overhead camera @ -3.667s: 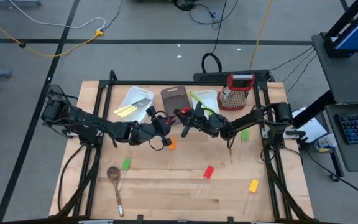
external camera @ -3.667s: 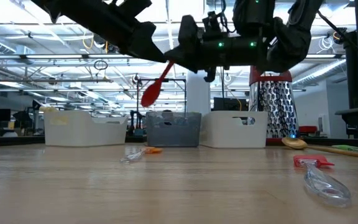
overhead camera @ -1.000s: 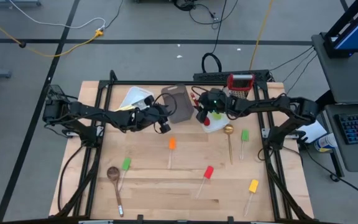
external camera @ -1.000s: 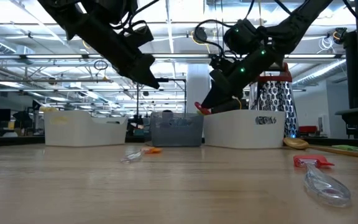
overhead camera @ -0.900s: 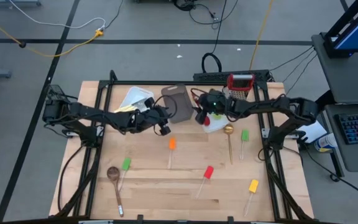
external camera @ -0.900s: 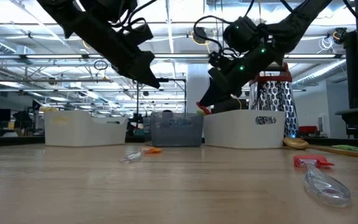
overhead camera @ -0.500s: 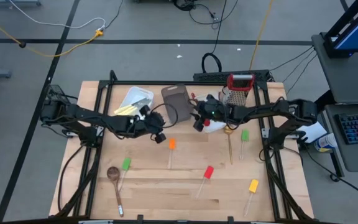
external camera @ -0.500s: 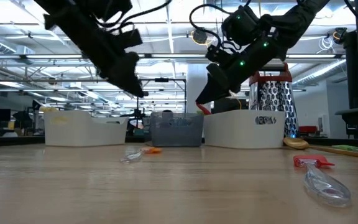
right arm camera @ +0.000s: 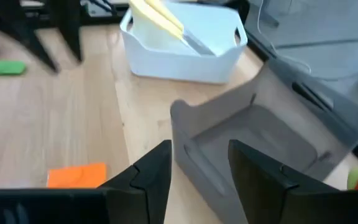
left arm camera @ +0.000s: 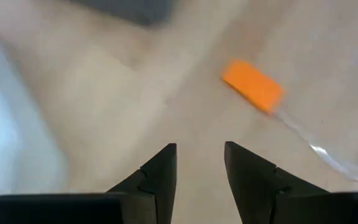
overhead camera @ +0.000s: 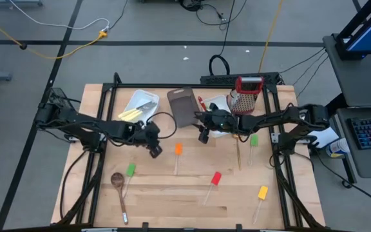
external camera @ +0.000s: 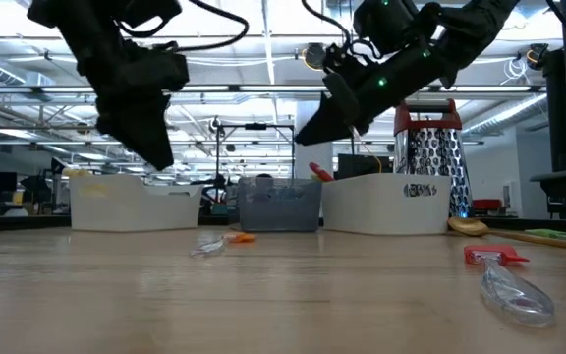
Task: Pick & Place Kitchen Items
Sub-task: Put the wooden spoon into the right white bin
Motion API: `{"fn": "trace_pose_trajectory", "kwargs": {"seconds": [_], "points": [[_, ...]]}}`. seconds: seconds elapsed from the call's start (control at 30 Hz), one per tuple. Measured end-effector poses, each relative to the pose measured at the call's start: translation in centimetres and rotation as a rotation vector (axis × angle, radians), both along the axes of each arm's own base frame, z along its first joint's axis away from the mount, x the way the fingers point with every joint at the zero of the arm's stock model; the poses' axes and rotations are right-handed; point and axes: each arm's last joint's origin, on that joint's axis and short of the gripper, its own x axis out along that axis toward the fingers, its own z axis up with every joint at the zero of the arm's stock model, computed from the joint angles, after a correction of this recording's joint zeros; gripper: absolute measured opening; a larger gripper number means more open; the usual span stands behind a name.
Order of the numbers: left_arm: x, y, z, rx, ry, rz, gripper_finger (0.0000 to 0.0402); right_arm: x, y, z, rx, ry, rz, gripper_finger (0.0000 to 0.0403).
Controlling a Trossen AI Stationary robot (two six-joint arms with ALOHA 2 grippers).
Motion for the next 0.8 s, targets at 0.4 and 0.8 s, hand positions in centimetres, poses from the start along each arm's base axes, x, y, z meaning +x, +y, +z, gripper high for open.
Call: {"fn": "trace_pose_trajectory", "kwargs": {"seconds": [0.4,0.8], "points": [[-2.9,-5.3,-0.9,-0.53,0.257,0.274,0.0138,0.4,0.1,0.9,-0.019,-0.099,0.008,0.015],[-6.8,-12.4,-0.9,-0.775,0.424,0.714,0.0138,0.6,0.1,1.5,-0.104,-0.13,0.039,0.015]]}}
